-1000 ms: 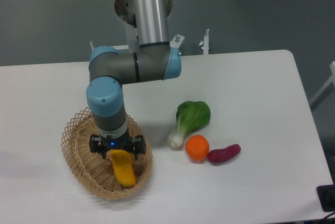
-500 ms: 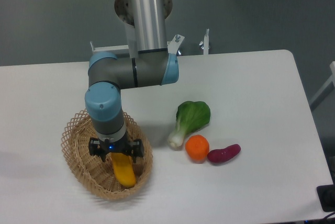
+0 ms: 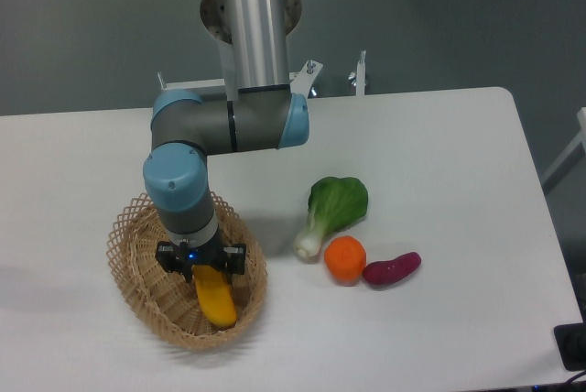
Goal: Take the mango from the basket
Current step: 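Lower the gripper around the yellow mango and close on it, then lift the mango out of the basket and carry it beside the sweet potato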
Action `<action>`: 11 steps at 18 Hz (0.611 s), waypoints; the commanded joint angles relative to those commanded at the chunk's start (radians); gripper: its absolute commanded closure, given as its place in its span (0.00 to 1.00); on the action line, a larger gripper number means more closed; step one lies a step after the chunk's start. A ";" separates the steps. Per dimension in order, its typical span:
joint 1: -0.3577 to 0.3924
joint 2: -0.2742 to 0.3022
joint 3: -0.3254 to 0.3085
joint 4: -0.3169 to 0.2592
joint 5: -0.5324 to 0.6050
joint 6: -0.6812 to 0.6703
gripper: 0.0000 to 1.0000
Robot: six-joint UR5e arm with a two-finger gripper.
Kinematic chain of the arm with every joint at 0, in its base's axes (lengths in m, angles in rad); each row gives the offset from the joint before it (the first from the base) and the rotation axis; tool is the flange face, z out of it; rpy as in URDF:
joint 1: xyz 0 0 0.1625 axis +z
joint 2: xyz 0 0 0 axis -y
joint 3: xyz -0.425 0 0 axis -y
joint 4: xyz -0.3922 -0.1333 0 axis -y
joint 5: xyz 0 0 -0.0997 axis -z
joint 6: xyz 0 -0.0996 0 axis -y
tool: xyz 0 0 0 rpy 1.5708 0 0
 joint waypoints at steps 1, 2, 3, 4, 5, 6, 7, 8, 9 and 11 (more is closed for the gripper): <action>0.000 0.006 0.000 0.000 0.000 0.002 0.38; 0.000 0.009 0.000 -0.002 0.003 0.003 0.41; 0.000 0.017 0.000 -0.002 0.008 0.003 0.41; 0.000 0.020 0.000 -0.002 0.011 0.005 0.41; 0.000 0.023 0.000 -0.002 0.015 0.006 0.45; 0.000 0.025 -0.002 -0.003 0.018 0.006 0.53; 0.000 0.023 0.000 -0.002 0.020 0.006 0.53; 0.000 0.023 0.000 -0.002 0.018 0.006 0.52; 0.000 0.023 0.000 -0.002 0.018 0.006 0.52; 0.000 0.028 0.002 -0.003 0.020 0.006 0.53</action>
